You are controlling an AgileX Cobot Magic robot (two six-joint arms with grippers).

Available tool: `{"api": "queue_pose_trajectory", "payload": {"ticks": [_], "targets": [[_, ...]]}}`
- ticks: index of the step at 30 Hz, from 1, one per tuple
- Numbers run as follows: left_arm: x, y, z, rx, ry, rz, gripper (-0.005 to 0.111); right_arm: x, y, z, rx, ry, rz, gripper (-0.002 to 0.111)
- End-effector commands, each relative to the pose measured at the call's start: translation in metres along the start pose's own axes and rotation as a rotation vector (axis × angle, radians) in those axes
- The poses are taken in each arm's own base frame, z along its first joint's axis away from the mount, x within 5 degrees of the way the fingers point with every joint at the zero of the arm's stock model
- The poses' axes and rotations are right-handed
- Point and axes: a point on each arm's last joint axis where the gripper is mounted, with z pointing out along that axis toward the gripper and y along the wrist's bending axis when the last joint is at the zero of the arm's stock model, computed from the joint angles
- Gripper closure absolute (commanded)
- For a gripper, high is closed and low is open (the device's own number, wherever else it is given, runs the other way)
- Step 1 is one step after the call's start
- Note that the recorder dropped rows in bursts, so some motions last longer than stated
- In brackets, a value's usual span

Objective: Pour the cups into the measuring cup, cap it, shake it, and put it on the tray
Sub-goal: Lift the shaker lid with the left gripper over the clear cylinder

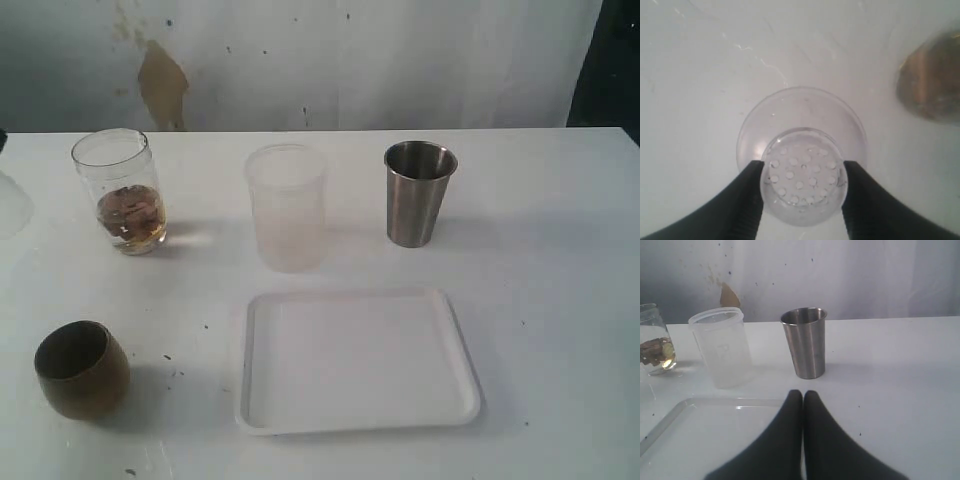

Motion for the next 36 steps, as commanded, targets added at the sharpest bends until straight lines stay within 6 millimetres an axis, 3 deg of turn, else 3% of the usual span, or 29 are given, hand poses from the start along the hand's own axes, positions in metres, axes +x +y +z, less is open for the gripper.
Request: {"api": "queue_pose_trajectory", "payload": {"ticks": [1,5,9,12,19,24,31,36], "targets": [[-0.014,-0.01,-0.058,0.057,-0.045,0.005,0.106,0.002,0.0,0.0,0.002,-0.001,0.005,0.108],[-0.031,-0.022,-0.093,0.145,-0.142,-0.001,0.107,0.002,0.0,0.0,0.002,-0.001,0.005,0.108],[-0.041,-0.04,-0.107,0.137,-0.191,0.054,0.107,0.002,0.0,0.0,0.002,-0.001,0.005,0.108],[-0.053,-0.076,-0.096,0.165,-0.181,0.133,0.107,0.002,0.0,0.0,0.002,-0.001,0.005,0.108],[-0.072,-0.118,-0.059,0.101,-0.132,0.235,0.107,0.002,0.0,0.0,0.002,-0.001,0.005,0.108],[-0.076,-0.118,-0.044,0.068,-0.108,0.23,0.107,0.002,0.0,0.0,0.002,-0.001,0.005,0.108],[-0.073,-0.117,-0.064,0.066,-0.144,0.22,0.107,0.002,0.0,0.0,0.002,-0.001,0.005,0.108],[-0.064,-0.116,-0.06,0.065,-0.105,0.22,0.107,0.002,0.0,0.0,0.002,-0.001,0.005,0.108]]}}
